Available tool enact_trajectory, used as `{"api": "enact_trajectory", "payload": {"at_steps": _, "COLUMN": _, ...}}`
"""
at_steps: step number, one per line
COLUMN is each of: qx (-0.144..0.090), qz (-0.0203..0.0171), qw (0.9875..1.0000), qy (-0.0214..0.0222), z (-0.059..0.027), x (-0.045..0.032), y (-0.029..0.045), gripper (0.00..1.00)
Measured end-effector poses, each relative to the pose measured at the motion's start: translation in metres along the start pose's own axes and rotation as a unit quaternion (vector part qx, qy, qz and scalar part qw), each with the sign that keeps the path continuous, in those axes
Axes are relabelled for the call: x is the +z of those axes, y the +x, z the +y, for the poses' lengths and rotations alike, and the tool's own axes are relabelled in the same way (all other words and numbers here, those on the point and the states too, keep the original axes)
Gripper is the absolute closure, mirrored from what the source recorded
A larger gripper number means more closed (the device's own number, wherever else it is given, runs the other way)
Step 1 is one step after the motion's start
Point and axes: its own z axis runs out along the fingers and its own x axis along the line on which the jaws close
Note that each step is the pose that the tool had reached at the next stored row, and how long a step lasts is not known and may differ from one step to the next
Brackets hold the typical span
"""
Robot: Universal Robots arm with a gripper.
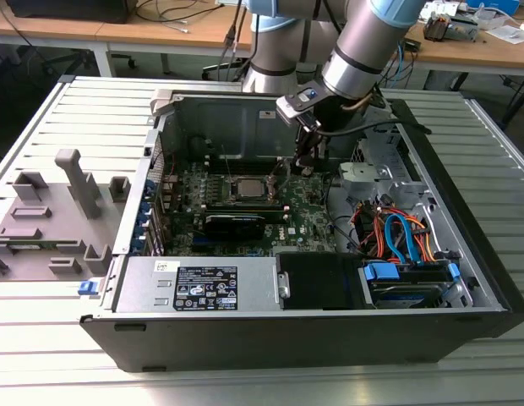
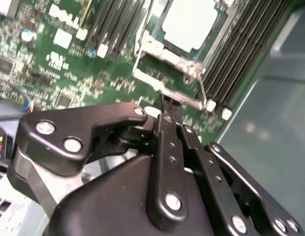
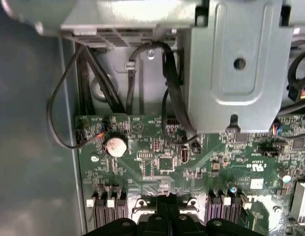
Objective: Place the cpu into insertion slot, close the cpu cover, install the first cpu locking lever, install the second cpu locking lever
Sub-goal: 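Close the cpu cover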
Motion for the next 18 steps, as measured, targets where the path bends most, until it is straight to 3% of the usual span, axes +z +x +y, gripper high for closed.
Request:
{"api": "enact_trajectory", "payload": {"at_steps": 8, "qx": 0.0, "qz": 0.0005, "qw": 0.9999, "qy": -0.0102, "z": -0.0347, "x": 0.01, "y": -0.0001, "gripper": 0.89}}
{"api": "enact_trajectory", "payload": {"at_steps": 11, "qx": -0.001, "qz": 0.0034, "qw": 0.9999, "qy": -0.011, "z": -0.0501, "x": 0.017, "y": -0.0002, "gripper": 0.89}}
{"api": "enact_trajectory", "payload": {"at_steps": 16, "qx": -0.008, "qz": 0.0097, "qw": 0.9999, "qy": -0.0111, "z": -0.065, "x": 0.0282, "y": -0.0001, "gripper": 0.89}}
{"api": "enact_trajectory", "payload": {"at_steps": 18, "qx": -0.011, "qz": 0.0105, "qw": 0.9998, "qy": -0.0111, "z": -0.0683, "x": 0.0322, "y": -0.0003, "gripper": 0.89}}
